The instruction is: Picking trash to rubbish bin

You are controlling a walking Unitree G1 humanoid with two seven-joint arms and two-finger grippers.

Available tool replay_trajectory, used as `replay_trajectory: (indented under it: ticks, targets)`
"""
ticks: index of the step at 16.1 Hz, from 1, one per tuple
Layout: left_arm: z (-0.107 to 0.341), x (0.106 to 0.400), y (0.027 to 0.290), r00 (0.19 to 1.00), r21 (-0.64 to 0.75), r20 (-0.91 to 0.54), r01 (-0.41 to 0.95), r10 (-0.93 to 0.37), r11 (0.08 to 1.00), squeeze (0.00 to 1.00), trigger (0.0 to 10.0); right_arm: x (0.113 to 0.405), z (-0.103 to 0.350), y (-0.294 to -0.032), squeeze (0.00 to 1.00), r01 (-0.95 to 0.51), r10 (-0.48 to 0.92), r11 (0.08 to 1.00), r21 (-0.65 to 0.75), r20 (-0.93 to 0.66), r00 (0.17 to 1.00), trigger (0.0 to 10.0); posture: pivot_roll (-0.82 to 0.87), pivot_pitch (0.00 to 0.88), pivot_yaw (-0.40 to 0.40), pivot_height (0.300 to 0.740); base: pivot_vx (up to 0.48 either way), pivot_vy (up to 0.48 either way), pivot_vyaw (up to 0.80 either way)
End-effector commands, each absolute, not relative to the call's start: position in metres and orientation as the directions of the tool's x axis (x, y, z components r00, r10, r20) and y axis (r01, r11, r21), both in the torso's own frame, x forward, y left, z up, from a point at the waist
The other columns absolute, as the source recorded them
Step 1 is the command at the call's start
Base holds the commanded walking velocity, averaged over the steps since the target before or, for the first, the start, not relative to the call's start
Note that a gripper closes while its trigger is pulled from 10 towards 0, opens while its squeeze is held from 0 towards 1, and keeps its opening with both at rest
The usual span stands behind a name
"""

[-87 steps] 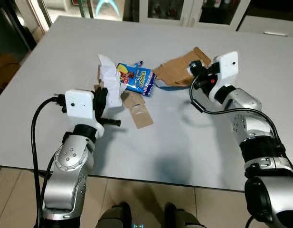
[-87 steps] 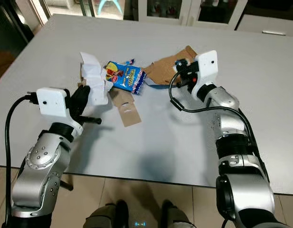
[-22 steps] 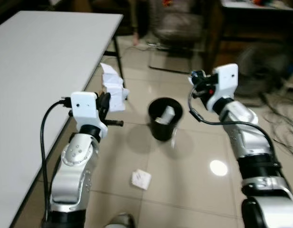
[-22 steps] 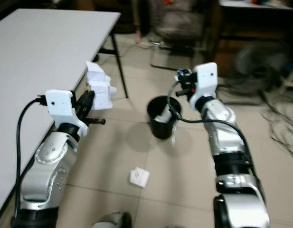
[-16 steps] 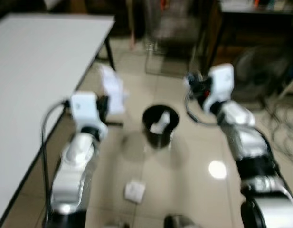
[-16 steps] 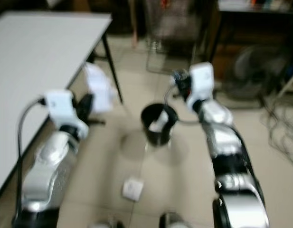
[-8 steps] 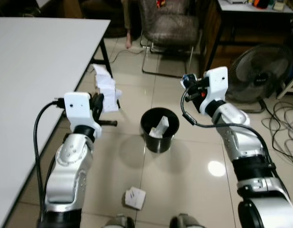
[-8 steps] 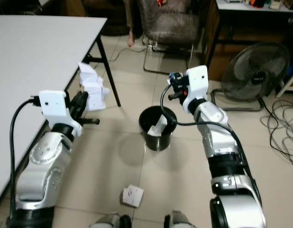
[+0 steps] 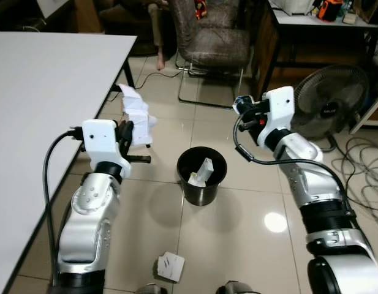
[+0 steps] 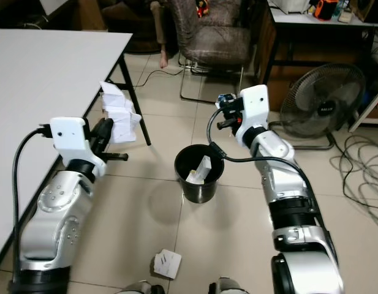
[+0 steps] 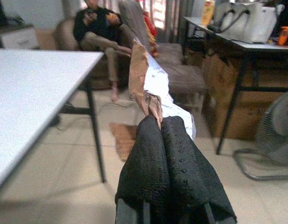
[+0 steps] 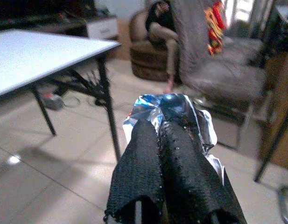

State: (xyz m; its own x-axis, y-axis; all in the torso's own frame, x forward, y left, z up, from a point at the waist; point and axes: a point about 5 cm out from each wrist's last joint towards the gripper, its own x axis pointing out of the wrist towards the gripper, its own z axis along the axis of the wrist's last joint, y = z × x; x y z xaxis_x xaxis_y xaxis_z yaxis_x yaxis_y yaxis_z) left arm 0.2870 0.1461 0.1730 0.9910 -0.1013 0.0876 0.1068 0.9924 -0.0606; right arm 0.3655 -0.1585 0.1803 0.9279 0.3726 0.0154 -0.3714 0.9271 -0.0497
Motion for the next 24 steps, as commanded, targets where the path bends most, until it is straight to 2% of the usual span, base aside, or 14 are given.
replay_trajectory:
  ticks: [1, 24]
  targets:
    - [0.1737, 0.2865, 0.1484, 0.992, -0.051, 0.087, 0.098, -0.093, 0.994, 0.00, 0.0, 0.3669, 0.1868, -0.1551, 0.00, -0.381, 0.383, 0.923, -0.048, 0.035, 0.923, 10.0, -0.07, 0.138, 0.035, 0.740, 0.420, 0.000, 0.00]
    - [0.1720, 0.2873, 0.1498, 0.994, -0.045, 0.075, 0.086, -0.083, 0.995, 0.00, 0.0, 0.3679, 0.1872, -0.1545, 0.00, -0.384, 0.386, 0.922, -0.054, 0.034, 0.922, 10.0, -0.07, 0.135, 0.030, 0.740, 0.462, 0.000, 0.00]
